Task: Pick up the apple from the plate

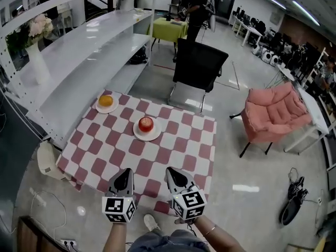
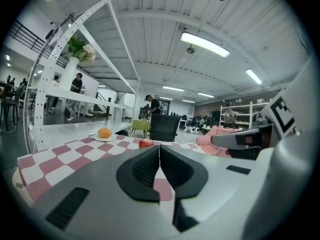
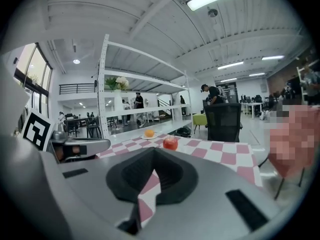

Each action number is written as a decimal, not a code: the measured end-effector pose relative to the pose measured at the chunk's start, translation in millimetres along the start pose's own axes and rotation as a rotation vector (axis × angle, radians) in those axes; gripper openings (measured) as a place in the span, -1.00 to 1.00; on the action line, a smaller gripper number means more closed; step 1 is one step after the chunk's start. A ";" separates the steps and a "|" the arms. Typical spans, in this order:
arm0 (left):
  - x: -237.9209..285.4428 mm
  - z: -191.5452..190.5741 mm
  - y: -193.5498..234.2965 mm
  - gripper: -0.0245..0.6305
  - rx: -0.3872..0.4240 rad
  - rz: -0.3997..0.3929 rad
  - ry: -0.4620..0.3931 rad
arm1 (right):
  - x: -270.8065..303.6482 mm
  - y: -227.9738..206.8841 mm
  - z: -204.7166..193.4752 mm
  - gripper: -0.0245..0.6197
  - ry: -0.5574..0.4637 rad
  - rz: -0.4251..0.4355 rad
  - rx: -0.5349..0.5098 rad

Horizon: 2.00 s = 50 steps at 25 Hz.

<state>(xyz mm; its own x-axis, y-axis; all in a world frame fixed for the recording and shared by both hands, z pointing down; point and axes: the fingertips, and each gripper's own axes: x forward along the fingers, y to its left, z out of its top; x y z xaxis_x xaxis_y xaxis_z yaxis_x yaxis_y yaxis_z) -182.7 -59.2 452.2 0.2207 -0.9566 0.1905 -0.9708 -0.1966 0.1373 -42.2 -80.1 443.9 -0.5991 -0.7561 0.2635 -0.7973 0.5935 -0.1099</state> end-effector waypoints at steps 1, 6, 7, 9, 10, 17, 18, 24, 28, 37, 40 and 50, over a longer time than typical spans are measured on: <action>4.6 0.6 2.5 -0.87 0.006 -0.009 0.003 | 3.4 -1.6 1.6 -0.90 -0.001 -0.010 0.001; 22.1 0.0 10.1 -0.87 0.024 -0.033 0.016 | 11.4 -8.7 3.3 -0.90 0.008 -0.049 -0.010; 25.8 -0.5 10.9 -0.87 0.030 -0.036 0.018 | 12.2 -11.2 2.6 -0.90 0.009 -0.059 -0.011; 33.6 -2.2 12.7 -0.87 0.044 -0.041 0.023 | 13.6 -16.0 0.4 -0.89 0.010 -0.078 -0.007; 37.4 -2.7 13.9 -0.87 0.048 -0.043 0.027 | 14.1 -17.7 -0.4 -0.90 0.009 -0.086 -0.003; 65.6 2.4 22.1 -0.87 0.051 -0.043 0.031 | 23.7 -28.8 -2.1 -0.90 0.014 -0.107 0.005; 70.0 2.3 23.5 -0.86 0.051 -0.042 0.032 | 26.2 -30.5 -2.2 -0.89 0.016 -0.110 0.005; 99.4 1.1 26.1 -0.85 0.064 -0.051 0.049 | 46.6 -40.3 1.6 -0.90 0.019 -0.106 0.007; 120.4 2.5 27.5 -0.78 0.065 -0.060 0.055 | 59.9 -46.7 5.5 -0.90 0.024 -0.099 -0.008; 168.4 2.7 25.2 -0.51 0.059 -0.085 0.077 | 85.8 -68.5 11.0 -0.90 0.032 -0.096 -0.010; 184.3 -0.3 24.7 -0.38 0.069 -0.089 0.091 | 94.6 -75.2 11.7 -0.90 0.034 -0.094 -0.008; 227.9 -16.0 33.4 -0.11 0.083 -0.083 0.146 | 120.9 -100.5 2.4 -0.90 0.061 -0.109 0.005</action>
<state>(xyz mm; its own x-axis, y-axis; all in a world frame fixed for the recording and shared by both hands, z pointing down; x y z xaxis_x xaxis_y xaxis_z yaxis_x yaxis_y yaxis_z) -163.4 -280.3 515.8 0.3053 -0.8961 0.3220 -0.9519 -0.2961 0.0786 -34.7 -231.8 484.5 -0.5037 -0.7975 0.3321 -0.8577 0.5076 -0.0820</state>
